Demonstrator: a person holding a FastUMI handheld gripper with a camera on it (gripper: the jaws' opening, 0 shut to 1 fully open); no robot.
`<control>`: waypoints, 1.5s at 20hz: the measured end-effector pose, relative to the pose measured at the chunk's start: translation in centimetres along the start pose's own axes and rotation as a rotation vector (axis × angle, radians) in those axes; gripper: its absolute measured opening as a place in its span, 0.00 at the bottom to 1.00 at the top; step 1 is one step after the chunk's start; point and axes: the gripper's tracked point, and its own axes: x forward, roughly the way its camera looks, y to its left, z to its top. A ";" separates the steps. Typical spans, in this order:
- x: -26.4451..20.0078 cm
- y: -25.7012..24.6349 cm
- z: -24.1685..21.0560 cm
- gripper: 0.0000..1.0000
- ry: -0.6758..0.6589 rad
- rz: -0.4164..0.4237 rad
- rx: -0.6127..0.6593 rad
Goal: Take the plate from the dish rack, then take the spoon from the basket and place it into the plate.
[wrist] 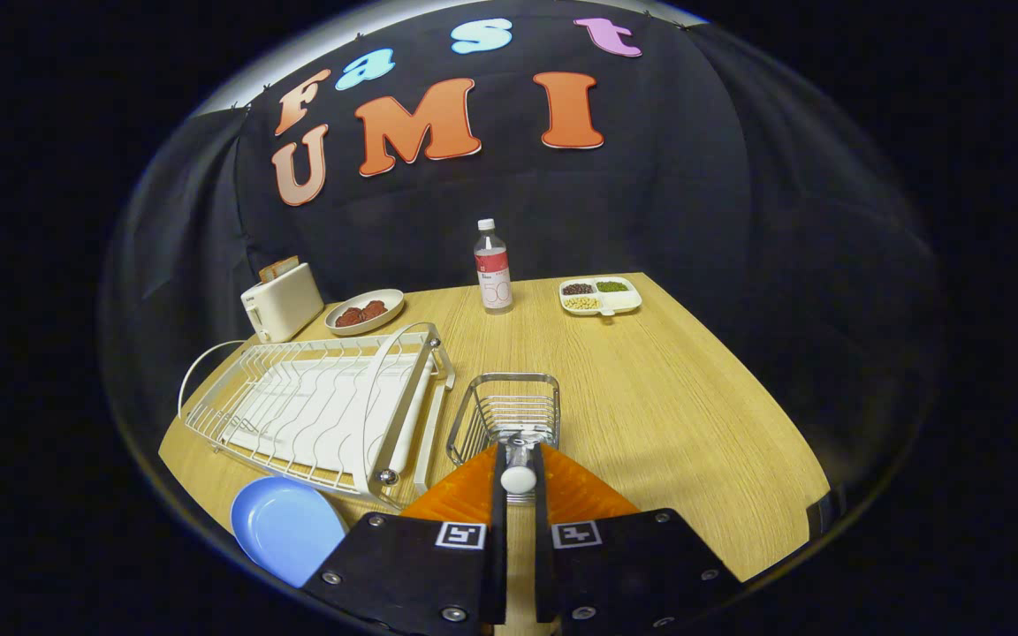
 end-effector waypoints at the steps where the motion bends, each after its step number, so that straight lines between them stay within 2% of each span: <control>1: -0.2 -0.1 0.6 0.11 -0.009 -0.004 -0.004; 7: -2.5 0.6 4.1 0.10 -0.046 0.007 -0.057; 14: -7.3 1.5 7.8 0.09 -0.095 0.029 -0.073; 21: -12.1 6.6 8.1 0.09 -0.109 0.164 -0.122; 30: -14.0 13.1 3.9 0.09 -0.026 0.351 -0.211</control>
